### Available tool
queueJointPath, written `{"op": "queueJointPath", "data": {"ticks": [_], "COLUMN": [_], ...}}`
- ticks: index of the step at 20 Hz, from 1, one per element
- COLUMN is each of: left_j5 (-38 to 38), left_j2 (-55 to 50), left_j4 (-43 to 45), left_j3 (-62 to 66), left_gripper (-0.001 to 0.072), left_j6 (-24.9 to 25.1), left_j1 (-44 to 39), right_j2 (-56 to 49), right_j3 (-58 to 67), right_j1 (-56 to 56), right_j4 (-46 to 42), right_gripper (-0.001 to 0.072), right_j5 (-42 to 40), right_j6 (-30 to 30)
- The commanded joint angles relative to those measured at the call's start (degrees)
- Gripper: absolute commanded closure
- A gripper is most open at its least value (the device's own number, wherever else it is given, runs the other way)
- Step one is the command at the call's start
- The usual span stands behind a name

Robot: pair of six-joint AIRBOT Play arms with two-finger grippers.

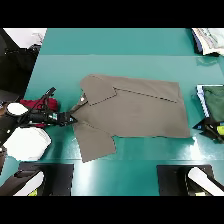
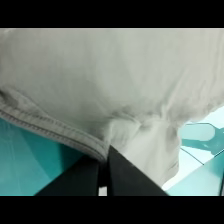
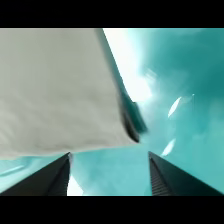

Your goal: Fold the shirts.

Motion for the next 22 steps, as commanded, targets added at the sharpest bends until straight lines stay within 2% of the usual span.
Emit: {"op": "queueJointPath", "data": {"ticks": [1, 5, 6, 10, 11, 12, 13, 14, 17, 22], "left_j5": [0.24, 0.79, 0.79, 0.79, 0.76, 0.74, 0.72, 0.68, -0.13, -4.92], "left_j2": [0.04, 0.04, 0.04, 0.04, 0.04, 0.04, 0.07, 0.09, 0.48, 0.46], "left_j4": [-0.15, -0.15, -0.15, -0.13, -0.13, -0.13, -0.13, -0.15, 0.13, 0.09], "left_j3": [0.52, 0.52, 0.52, 0.52, 0.52, 0.52, 0.55, 0.55, 4.68, 31.17], "left_gripper": [0.0680, 0.0680, 0.0680, 0.0680, 0.0679, 0.0680, 0.0680, 0.0680, 0.0681, 0.0681], "left_j6": [0.07, 0.07, 0.07, 0.07, 0.07, 0.07, 0.07, 0.00, -0.46, -0.63], "left_j1": [0.00, 0.00, 0.00, 0.00, 0.00, 0.00, 0.00, 0.00, 0.00, 0.00], "right_j2": [-3.37, -6.60, -6.86, -6.80, -6.80, -6.80, -6.73, -6.05, -0.42, 9.18], "right_j3": [-6.08, -7.02, -6.99, -6.99, -6.99, -6.99, -6.97, -6.97, -3.19, 19.67], "right_j1": [-7.67, -2.47, -0.46, 4.35, 4.94, 5.33, 5.84, 6.36, 9.53, 16.28], "right_j4": [6.10, 7.58, 7.54, 7.32, 7.32, 7.37, 7.39, 7.48, 7.72, 13.46], "right_gripper": [0.0228, 0.0237, 0.0279, 0.0286, 0.0359, 0.0537, 0.0671, 0.0693, 0.0695, 0.0695], "right_j5": [-0.79, -5.27, -6.21, -8.55, -8.55, -8.46, -8.26, -8.11, -8.07, -11.89], "right_j6": [-4.72, -4.68, -4.63, -4.46, -4.50, -4.50, -4.52, -4.55, -3.82, -0.31]}}
